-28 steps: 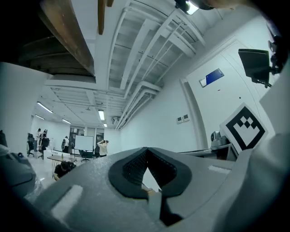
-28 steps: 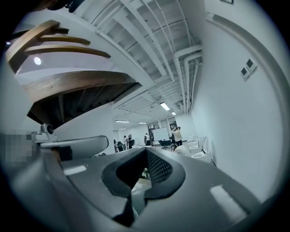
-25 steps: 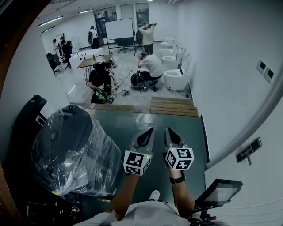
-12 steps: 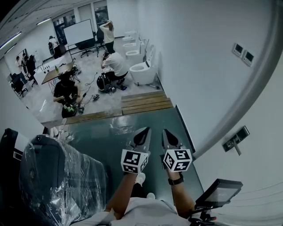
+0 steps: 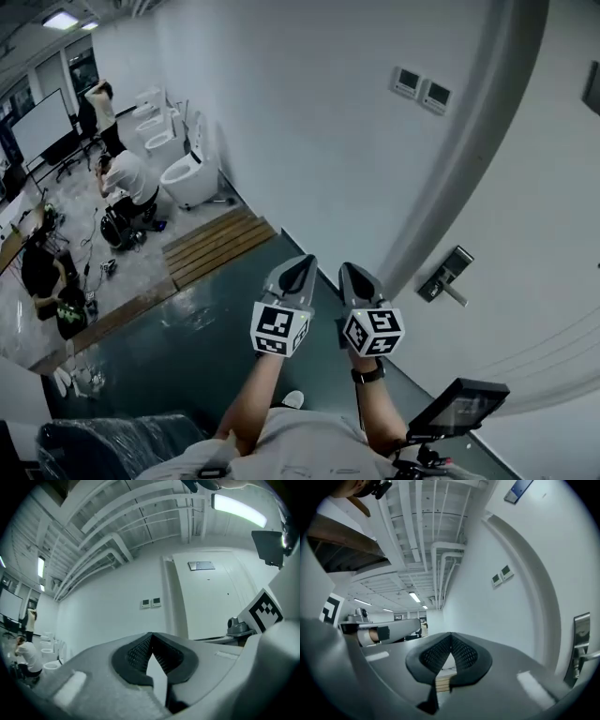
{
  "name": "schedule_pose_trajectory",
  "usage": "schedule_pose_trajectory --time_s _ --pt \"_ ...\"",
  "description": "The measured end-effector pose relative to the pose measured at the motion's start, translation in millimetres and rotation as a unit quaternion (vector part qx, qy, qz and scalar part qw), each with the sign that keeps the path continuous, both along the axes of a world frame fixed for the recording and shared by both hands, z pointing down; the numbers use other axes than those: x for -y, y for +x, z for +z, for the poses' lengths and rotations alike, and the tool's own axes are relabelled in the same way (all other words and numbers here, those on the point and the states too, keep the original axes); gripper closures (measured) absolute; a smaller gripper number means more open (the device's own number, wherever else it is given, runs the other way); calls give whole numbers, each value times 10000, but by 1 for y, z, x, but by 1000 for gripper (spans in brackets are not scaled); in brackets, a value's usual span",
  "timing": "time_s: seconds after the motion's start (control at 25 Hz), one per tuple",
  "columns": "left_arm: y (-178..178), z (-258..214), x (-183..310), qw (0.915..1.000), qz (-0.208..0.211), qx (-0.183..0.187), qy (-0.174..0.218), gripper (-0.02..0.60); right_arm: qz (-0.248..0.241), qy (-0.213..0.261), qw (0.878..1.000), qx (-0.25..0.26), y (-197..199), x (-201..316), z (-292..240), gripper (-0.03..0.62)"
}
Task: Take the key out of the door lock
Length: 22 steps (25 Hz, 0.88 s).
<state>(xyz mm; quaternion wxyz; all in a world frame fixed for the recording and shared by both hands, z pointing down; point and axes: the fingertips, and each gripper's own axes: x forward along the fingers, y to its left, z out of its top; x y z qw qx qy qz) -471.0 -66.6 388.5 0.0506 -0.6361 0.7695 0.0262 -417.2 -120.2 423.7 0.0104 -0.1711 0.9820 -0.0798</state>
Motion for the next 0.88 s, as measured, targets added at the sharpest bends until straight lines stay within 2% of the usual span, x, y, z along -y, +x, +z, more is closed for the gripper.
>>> schedule_pose_trajectory --time_s 0.12,0.24,0.36,0.48,0.56,0.68,0.88 --pt "18 0 52 9963 856 -88 13 581 431 256 9987 49 21 26 -9 592" --pt "48 13 97 9868 1595 -292 -56 581 669 382 9970 104 51 43 -5 591" --pt "87 27 136 9726 2282 -416 -187 581 1555 320 9872 -129 100 79 7 589" --pt "133 31 166 9541 2951 -472 -205 581 2523 238 9671 -209 160 110 9 589" --pt "152 31 185 9469 3175 -487 -175 581 2894 283 9565 -250 185 127 7 589" --pt "176 30 211 9415 3331 -486 -139 581 3241 333 9452 -211 214 147 6 589" --pt "208 22 256 9316 3615 -359 -108 581 3442 263 9383 -179 245 194 6 588"
